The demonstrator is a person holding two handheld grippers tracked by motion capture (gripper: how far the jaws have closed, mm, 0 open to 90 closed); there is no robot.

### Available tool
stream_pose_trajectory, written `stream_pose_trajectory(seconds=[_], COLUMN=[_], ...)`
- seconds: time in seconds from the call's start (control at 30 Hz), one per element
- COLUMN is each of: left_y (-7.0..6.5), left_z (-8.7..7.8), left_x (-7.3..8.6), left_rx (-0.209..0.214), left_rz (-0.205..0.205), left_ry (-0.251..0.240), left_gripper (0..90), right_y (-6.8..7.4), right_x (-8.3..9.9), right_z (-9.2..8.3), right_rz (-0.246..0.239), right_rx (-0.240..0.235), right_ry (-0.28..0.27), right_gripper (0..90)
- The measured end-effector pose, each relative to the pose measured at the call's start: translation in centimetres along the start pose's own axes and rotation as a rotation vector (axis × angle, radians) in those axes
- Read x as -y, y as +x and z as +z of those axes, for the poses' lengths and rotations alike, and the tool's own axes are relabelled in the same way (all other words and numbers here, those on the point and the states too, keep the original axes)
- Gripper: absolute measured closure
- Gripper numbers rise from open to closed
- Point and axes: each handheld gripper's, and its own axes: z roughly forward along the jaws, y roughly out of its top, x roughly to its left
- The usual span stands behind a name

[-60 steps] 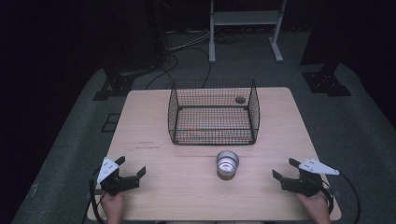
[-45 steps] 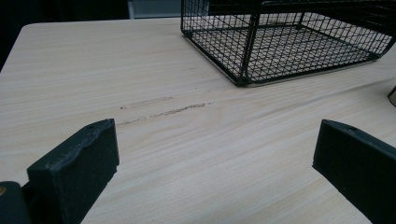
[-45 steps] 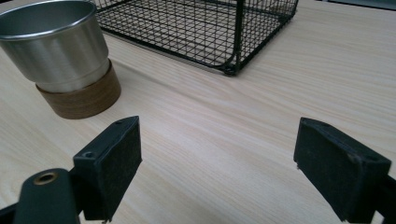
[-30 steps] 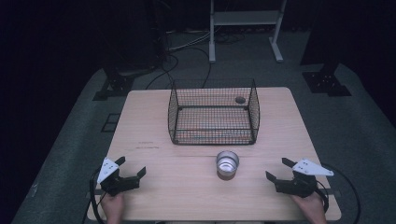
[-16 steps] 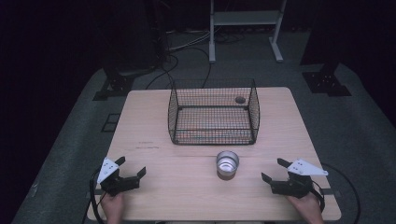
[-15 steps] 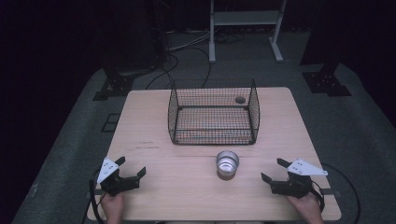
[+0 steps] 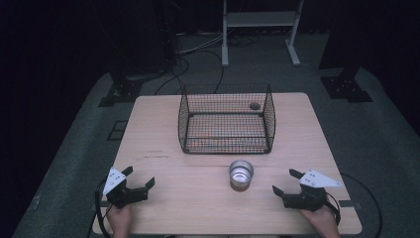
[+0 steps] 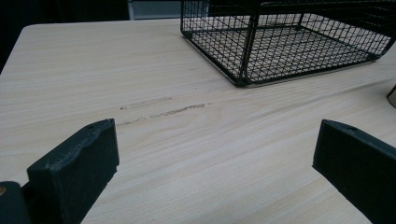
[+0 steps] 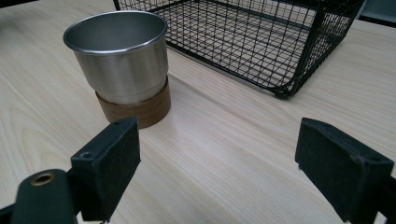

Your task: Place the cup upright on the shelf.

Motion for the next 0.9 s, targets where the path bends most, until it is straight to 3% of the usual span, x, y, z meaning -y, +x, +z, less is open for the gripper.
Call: stream_pose_trajectory(seconds=[0.5,0.9], left_y=[0.0,-0.1], left_z=[0.0,0.0], left_x=[0.0,0.0], left_rx=[0.0,0.0], left_rz=[0.001,0.001], left_ry=[0.0,-0.001], left_gripper=[0.0,0.0], right_y=[1.4,2.7], right_x=[-0.5,-1.1], right_z=[0.6,1.7], right_rz=[-0.038,-0.063], right_rx=[-0.022,-0.083], right_ry=[0.012,0.047], right_gripper=[12.7,10.1])
